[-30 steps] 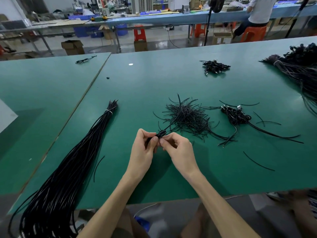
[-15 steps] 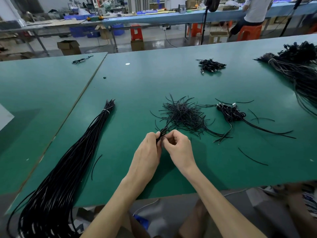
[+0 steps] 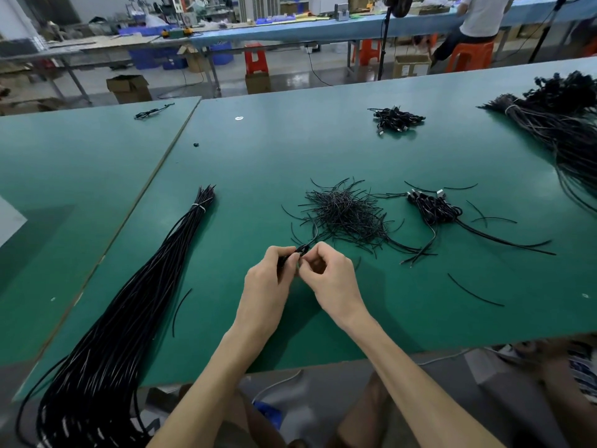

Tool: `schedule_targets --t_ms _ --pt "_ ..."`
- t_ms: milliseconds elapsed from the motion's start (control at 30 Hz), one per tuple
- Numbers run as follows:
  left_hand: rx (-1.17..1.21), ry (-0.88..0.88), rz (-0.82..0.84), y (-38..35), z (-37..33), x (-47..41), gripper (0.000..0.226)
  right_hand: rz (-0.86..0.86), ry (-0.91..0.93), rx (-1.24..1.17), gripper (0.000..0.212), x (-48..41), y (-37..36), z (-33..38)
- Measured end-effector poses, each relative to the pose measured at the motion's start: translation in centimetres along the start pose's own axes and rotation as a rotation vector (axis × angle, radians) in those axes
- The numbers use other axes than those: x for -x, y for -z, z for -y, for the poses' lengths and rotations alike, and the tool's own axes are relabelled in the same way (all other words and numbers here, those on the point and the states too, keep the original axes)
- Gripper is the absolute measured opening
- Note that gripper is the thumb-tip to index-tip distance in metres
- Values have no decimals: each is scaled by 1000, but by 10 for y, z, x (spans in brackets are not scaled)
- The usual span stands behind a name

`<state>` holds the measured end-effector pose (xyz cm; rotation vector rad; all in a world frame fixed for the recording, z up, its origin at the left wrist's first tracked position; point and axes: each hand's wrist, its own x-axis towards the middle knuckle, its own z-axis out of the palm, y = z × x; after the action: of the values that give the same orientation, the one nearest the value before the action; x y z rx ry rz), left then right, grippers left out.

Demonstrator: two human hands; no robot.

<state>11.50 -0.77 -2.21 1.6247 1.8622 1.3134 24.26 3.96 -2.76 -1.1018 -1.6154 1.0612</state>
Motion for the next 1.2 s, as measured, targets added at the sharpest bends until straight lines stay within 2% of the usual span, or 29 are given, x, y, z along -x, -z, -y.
schedule_targets --t_ms 100,233,433,533,667,733,833,933,1067,1133,1200 --pt "228 38 38 7 3 -5 9 3 2 8 20 0 0 0" --pt "466 15 166 15 9 -9 36 -29 -38 -58 17 -2 4 -1" --pt "296 -120 118 20 12 -18 39 17 -49 -90 16 -3 5 -3" --pt "150 -194 81 30 14 -32 17 63 -2 -24 23 -2 2 0" --pt "75 -181 229 32 8 -46 9 80 72 68 34 2 -1 6" --pt "41 -181 260 29 6 -53 9 77 100 86 33 3 -1 5" --pt "36 -109 318 26 4 -62 13 61 146 127 22 5 -1 3" --pt "-18 -19 361 22 4 -68 25 17 198 215 21 6 -3 2" --pt "128 213 500 29 -1 -77 32 -15 277 325 22 9 -4 2" --pt "208 253 572 35 -2 -78 29 -20 261 342 20 8 -4 1" --pt "287 220 652 40 -1 -76 19 -30 201 311 18 6 -3 0"
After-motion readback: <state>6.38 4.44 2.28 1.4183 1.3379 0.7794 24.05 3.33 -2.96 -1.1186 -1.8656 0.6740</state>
